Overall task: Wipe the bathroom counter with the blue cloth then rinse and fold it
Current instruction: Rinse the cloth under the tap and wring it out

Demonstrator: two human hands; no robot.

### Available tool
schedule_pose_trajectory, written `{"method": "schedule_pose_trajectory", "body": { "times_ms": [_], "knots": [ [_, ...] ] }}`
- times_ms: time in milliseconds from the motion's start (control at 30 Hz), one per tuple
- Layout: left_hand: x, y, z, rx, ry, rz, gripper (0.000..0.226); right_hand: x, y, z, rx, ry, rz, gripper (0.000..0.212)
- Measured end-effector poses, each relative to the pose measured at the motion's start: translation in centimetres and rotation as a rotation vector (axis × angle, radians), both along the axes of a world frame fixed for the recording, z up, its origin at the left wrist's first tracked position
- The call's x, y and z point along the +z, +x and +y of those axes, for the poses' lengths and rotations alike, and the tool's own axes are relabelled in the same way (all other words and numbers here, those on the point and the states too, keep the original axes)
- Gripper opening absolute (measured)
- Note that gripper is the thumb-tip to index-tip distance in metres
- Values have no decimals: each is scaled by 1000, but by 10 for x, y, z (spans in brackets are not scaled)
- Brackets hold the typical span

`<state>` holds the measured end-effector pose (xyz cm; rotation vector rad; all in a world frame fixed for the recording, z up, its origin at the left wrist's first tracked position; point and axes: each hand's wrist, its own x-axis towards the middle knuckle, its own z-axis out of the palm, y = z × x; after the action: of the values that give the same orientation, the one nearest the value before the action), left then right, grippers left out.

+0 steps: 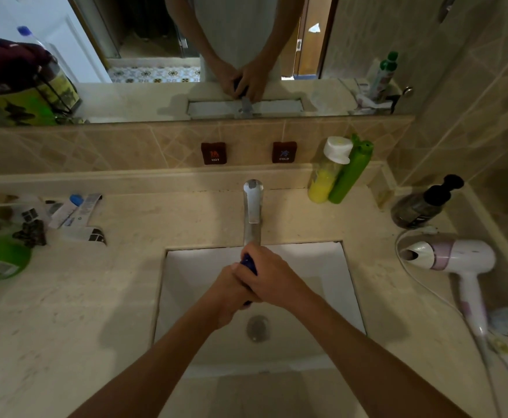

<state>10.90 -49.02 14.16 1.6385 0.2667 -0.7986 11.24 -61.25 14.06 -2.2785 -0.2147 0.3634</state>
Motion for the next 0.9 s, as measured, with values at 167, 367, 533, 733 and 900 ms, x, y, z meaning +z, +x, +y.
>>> {"method": "schedule_pose_trajectory", "body": {
  "times_ms": [167, 367, 533, 733, 900],
  "knots": [
    [0, 0, -10, -119, 119, -48, 24, 1, 5, 2, -16, -181, 17, 31],
    [-20, 5, -14, -366, 461, -310, 39, -9, 9, 7, -195, -79, 76, 30],
    [-42, -7, -26, -393, 668, -331, 20, -37, 14, 13, -305, -104, 366, 33],
    [-57, -16, -36, -353, 885, -392, 15, -49, 11, 6, -491, 14, 565, 31],
    [-59, -15, -29, -602, 1058, -614, 23, -41, 13, -9, -465, 193, 898, 14]
  ]
}}
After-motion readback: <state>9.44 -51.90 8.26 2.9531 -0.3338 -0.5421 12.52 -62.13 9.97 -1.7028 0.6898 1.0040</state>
